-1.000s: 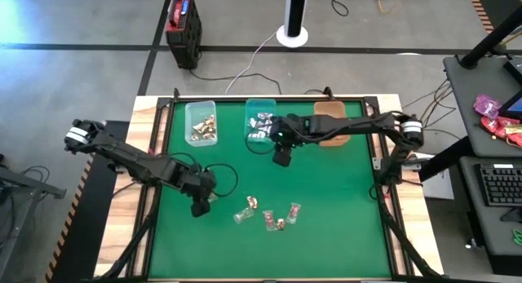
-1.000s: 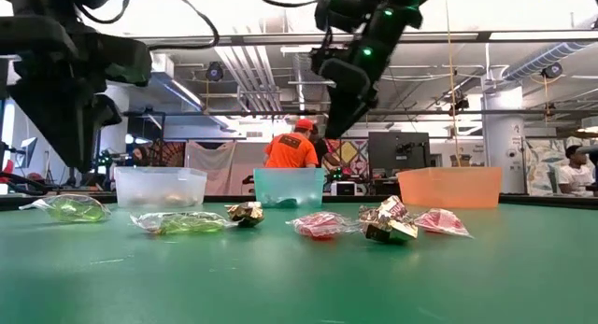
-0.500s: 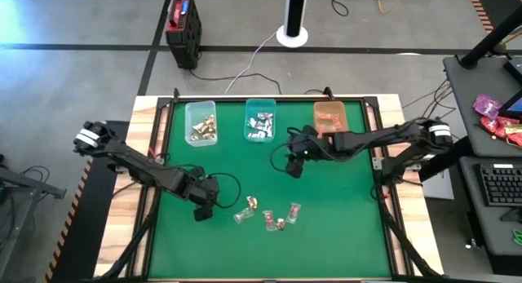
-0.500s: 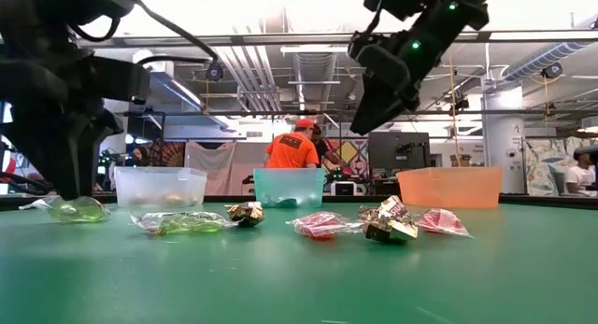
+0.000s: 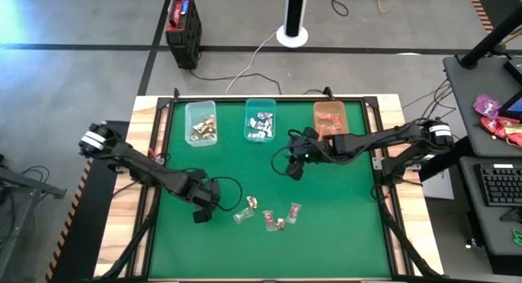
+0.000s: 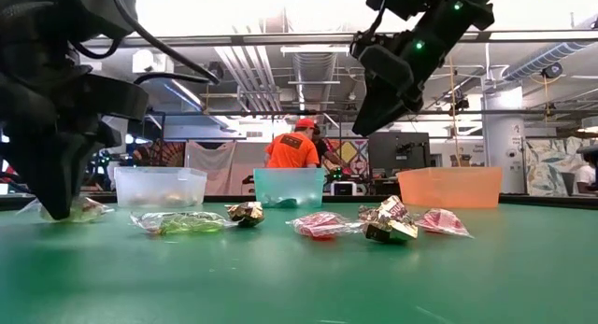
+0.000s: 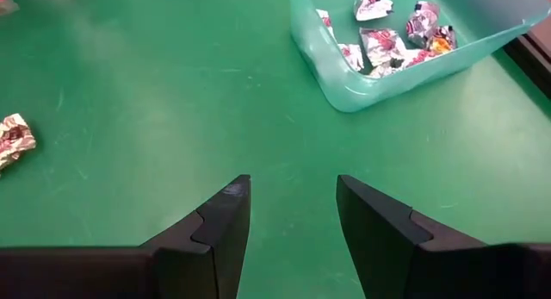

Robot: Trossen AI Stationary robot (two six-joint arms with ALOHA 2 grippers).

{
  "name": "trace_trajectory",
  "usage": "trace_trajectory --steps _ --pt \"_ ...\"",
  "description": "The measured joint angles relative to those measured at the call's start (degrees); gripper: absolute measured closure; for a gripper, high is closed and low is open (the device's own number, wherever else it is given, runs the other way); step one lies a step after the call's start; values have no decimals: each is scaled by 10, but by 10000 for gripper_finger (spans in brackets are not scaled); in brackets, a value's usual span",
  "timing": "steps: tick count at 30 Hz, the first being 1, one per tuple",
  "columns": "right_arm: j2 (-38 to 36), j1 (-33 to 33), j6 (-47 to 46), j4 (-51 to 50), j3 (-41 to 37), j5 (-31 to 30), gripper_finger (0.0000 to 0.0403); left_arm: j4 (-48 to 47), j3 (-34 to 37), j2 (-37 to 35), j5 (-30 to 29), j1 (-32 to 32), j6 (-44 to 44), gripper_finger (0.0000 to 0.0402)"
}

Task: Sort candy by brand, put in halloween buckets
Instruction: Put the green gummy into the orange bin

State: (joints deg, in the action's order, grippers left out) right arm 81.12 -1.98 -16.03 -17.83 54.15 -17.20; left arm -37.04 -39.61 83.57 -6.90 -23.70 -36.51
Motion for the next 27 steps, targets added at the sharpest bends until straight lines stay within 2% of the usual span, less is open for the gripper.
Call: trace_trajectory --steps 5,8,11,15,19,23,27 --pt "0 14 17 17 -2 0 236 0 0 -19 -2 0 10 392" --pt "0 33 43 93 -19 0 236 28 -7 -36 -33 0 41 398" --pt "4 59 86 216 -50 7 236 100 -12 -57 -82 3 103 397" --pt "19 87 145 392 -101 10 236 244 -16 -68 -145 19 219 400" --pt "48 108 200 542 -121 26 236 387 -15 -66 -163 48 326 400" --pt "75 122 235 624 -122 29 236 466 -15 -53 -167 76 373 401" --pt "86 122 221 642 -117 40 236 483 -15 -41 -167 96 375 401"
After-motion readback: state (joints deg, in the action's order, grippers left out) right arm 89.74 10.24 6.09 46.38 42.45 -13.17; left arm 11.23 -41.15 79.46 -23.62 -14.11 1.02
